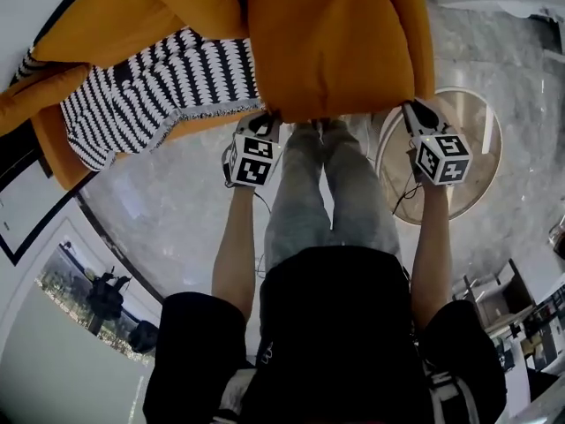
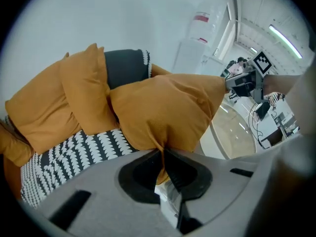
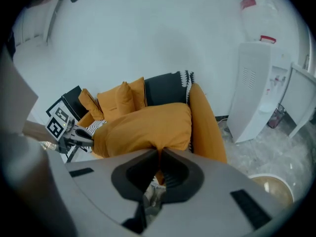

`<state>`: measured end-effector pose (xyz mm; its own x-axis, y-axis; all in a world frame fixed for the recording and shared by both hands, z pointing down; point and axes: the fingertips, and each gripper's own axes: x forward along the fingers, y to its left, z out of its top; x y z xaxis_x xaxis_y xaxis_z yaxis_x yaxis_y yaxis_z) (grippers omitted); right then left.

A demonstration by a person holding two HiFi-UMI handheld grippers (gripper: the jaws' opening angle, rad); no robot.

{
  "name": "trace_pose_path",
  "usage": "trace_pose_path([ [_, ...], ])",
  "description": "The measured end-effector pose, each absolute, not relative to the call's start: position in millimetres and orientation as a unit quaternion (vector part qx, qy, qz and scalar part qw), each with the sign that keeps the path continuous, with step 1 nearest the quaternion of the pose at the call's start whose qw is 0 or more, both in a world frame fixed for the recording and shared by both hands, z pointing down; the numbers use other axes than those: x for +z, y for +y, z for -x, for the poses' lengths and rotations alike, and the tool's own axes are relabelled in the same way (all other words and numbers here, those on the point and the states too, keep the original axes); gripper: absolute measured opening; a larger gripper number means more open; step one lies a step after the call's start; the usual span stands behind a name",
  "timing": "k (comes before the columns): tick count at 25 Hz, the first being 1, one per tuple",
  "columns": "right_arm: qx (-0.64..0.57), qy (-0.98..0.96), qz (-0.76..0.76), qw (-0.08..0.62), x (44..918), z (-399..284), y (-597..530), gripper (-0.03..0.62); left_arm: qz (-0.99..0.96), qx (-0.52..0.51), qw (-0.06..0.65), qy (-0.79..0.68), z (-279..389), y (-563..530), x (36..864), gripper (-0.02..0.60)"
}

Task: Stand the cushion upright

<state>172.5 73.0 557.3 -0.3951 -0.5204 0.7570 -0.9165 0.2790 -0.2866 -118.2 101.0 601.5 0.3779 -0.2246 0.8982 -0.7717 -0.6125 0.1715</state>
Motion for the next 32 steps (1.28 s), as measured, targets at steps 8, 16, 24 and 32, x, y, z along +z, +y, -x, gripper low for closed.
trace_pose_path([
  [8,0.346,-0.769,-0.495,0.211,490.4,-185.3,13.4,0.017,-0.788,0.408,0.291,-0.357,103.3,59.0,534.5,0.026],
  [16,0.321,-0.786,-0.505,0.155,437.2,-193.1,-61.6,0.017,-0.800,0.346,0.285,-0.399,92.1,0.3,482.8,0.026],
  [24,0.299,-0.805,-0.502,0.103,400.6,-190.9,-150.6,0.017,-0.803,0.286,0.255,-0.457,94.3,-86.6,434.3,0.026],
  [32,0.242,-0.819,-0.508,0.112,383.8,-183.4,-236.5,0.018,-0.796,0.256,0.210,-0.506,100.8,-180.6,407.7,0.026],
])
